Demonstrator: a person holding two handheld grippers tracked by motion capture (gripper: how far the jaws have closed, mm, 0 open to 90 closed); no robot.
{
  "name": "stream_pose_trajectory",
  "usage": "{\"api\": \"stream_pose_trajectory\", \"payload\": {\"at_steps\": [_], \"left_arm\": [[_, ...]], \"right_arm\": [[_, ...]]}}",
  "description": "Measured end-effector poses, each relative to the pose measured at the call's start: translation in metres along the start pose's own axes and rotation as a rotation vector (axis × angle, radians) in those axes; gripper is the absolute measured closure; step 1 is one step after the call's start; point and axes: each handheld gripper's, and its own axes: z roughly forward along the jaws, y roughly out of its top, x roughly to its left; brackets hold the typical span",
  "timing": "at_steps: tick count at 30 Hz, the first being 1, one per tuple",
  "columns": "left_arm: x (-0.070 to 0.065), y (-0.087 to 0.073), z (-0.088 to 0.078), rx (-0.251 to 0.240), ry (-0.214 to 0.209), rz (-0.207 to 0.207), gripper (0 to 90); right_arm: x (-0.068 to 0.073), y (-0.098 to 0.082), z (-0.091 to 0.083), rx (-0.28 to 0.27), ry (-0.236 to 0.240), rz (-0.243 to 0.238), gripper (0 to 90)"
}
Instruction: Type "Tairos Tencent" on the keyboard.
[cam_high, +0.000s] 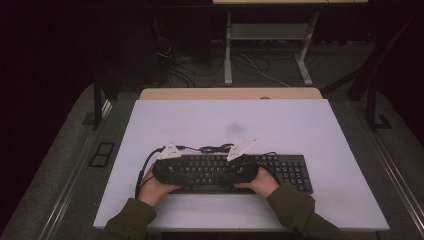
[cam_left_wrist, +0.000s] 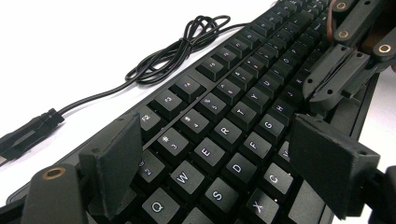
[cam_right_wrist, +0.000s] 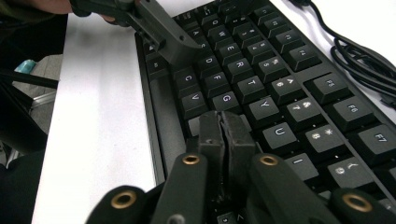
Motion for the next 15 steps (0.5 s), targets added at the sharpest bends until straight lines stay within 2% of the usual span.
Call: {"api": "stream_pose_trajectory", "payload": {"at_steps": [11,15], "left_arm": [[-0.001,0.001,-0.002,-0.004,-0.006,0.003,19.4],[-0.002,0.002,-0.003,-0.005,-0.014,0.0,24.6]], "right_arm": [[-0.004,0.001,-0.008,-0.047,-0.011,0.016,67.0],[-0.007,0.0,-0.011,-0.066,-0.02,0.027,59.0]]}}
